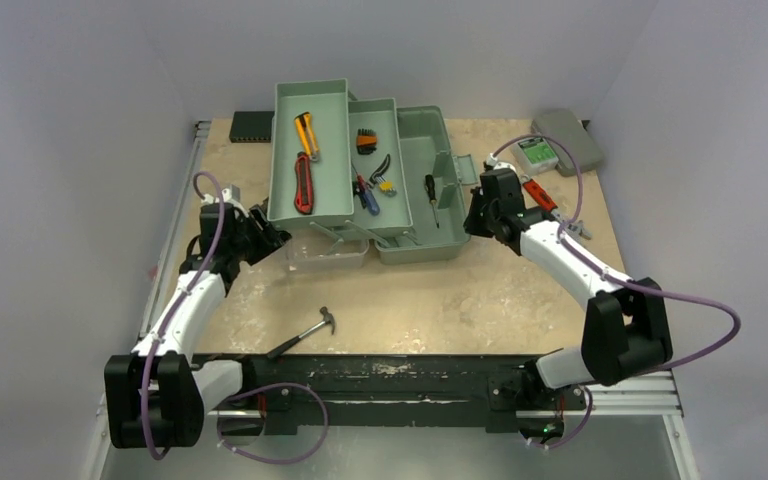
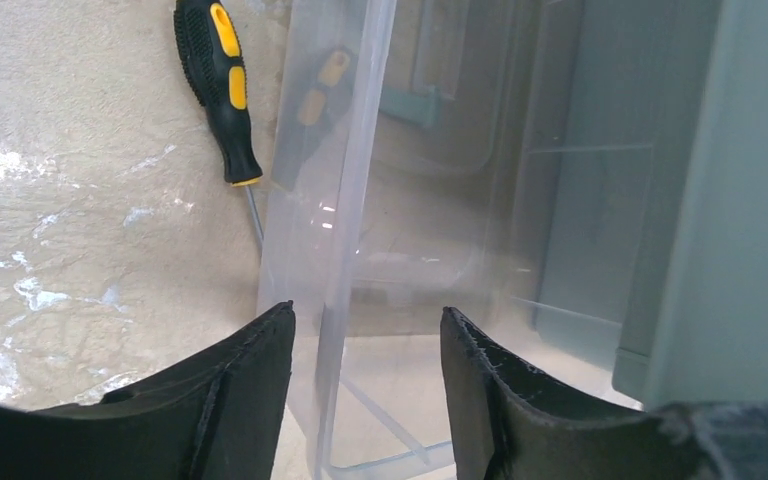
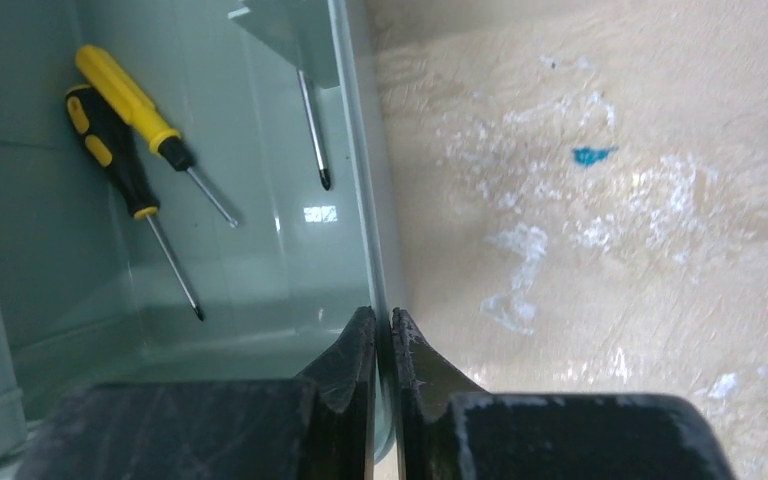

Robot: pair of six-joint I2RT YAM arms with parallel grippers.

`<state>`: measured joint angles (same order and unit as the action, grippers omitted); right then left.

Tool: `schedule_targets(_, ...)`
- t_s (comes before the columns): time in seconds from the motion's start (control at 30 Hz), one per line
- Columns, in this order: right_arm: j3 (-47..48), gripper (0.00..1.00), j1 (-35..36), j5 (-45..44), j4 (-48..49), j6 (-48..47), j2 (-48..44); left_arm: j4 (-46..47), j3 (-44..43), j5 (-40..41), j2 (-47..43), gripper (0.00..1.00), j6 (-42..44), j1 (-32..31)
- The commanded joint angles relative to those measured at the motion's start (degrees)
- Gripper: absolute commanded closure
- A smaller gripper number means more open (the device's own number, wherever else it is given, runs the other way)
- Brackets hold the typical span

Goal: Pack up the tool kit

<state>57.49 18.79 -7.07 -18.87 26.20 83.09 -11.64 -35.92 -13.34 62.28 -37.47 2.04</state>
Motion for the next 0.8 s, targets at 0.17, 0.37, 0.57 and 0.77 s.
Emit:
schedule_targets(0.17,-4.3,1.0,0.1,-2.6,-4.0,1.6,-8.1,-0.3,-5.8,6.1,4.3,0.64,6.2,-1.3)
schedule_targets(0.37,-7.1,1.0,0.1,0.0,-2.3,1.9,-11.8,-2.3,-7.5,15.4,2.6,0.98,10.8,-7.6)
schedule_targets(0.57,-8.5,1.0,0.1,-0.1,-2.9,2.1,-14.6,-3.7,-8.4,24.6,-1.5,1.0,10.7,-10.8)
schedule_targets(0.77,-9.9,1.0,0.2,0.7,-2.8,3.2,-17.6,-6.3,-11.9,24.5,-4.0,1.0,10.8,-10.8)
